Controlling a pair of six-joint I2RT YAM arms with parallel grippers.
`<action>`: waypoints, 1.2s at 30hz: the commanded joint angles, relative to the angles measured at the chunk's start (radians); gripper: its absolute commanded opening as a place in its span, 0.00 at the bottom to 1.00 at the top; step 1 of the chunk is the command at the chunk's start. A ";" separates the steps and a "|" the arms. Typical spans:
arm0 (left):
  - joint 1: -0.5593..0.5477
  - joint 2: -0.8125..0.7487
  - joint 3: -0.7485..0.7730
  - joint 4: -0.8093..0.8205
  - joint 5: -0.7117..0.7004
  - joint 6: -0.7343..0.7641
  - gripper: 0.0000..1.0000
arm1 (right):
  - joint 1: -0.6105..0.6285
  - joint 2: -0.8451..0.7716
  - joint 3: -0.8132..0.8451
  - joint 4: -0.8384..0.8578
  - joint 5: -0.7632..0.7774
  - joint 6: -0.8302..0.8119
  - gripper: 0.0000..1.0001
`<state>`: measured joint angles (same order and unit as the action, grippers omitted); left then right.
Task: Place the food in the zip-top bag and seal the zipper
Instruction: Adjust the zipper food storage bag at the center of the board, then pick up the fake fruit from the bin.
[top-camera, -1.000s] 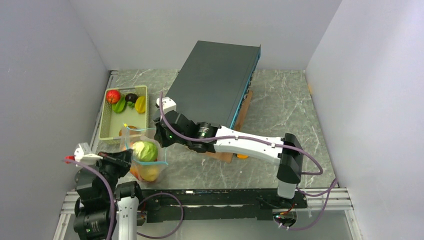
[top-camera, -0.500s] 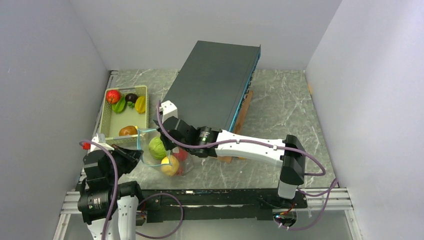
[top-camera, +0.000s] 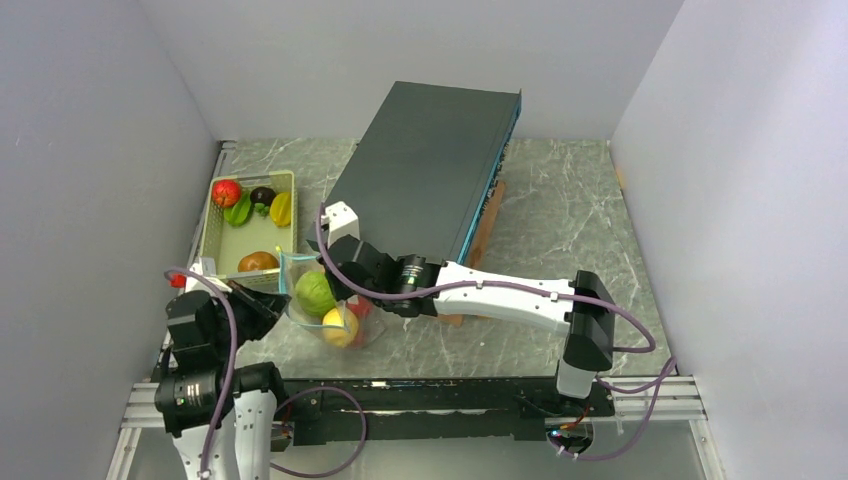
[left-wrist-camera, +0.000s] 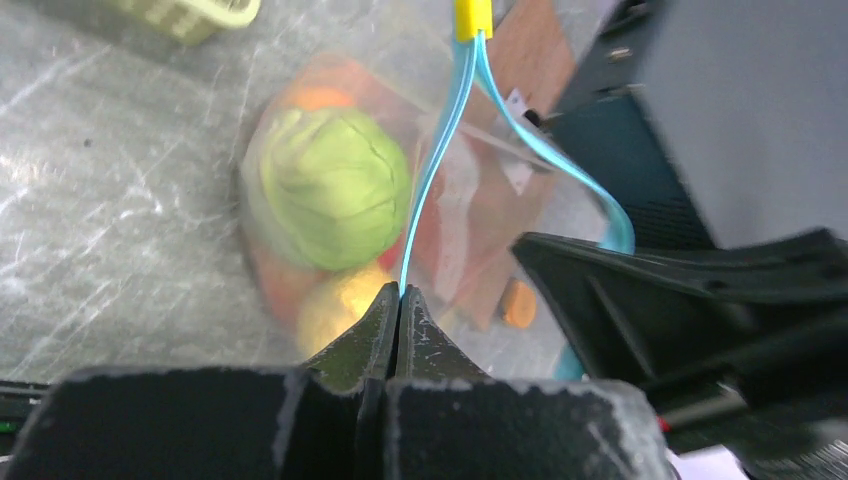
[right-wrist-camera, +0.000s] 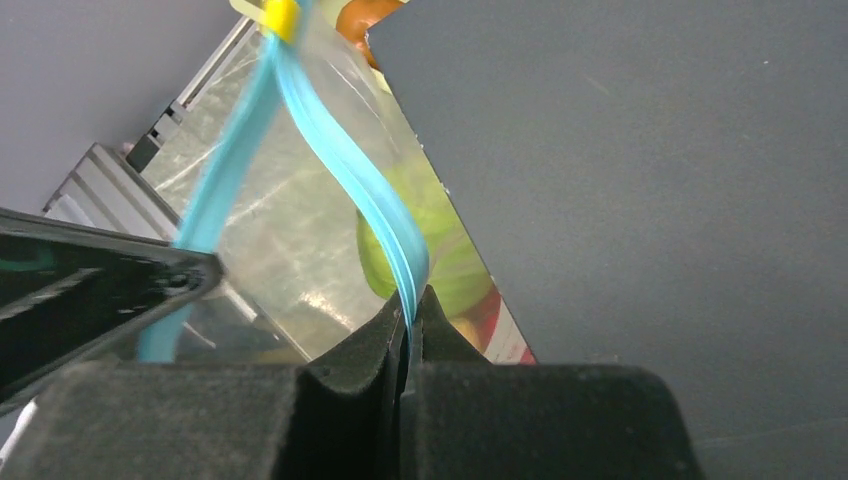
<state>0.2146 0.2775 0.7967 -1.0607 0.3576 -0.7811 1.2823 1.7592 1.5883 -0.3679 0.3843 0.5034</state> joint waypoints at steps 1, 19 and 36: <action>0.002 -0.003 0.156 0.064 0.024 0.056 0.00 | -0.008 -0.091 0.004 0.028 0.021 -0.010 0.00; 0.002 0.091 0.137 0.041 0.022 0.252 0.75 | -0.011 -0.213 -0.244 0.180 0.049 0.239 0.00; 0.004 0.470 0.344 0.228 -0.302 0.400 1.00 | -0.014 -0.223 -0.266 0.197 0.044 0.284 0.00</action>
<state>0.2146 0.6327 1.1564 -0.9813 0.1139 -0.3809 1.2949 1.5730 1.3331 -0.1631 0.3687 0.7517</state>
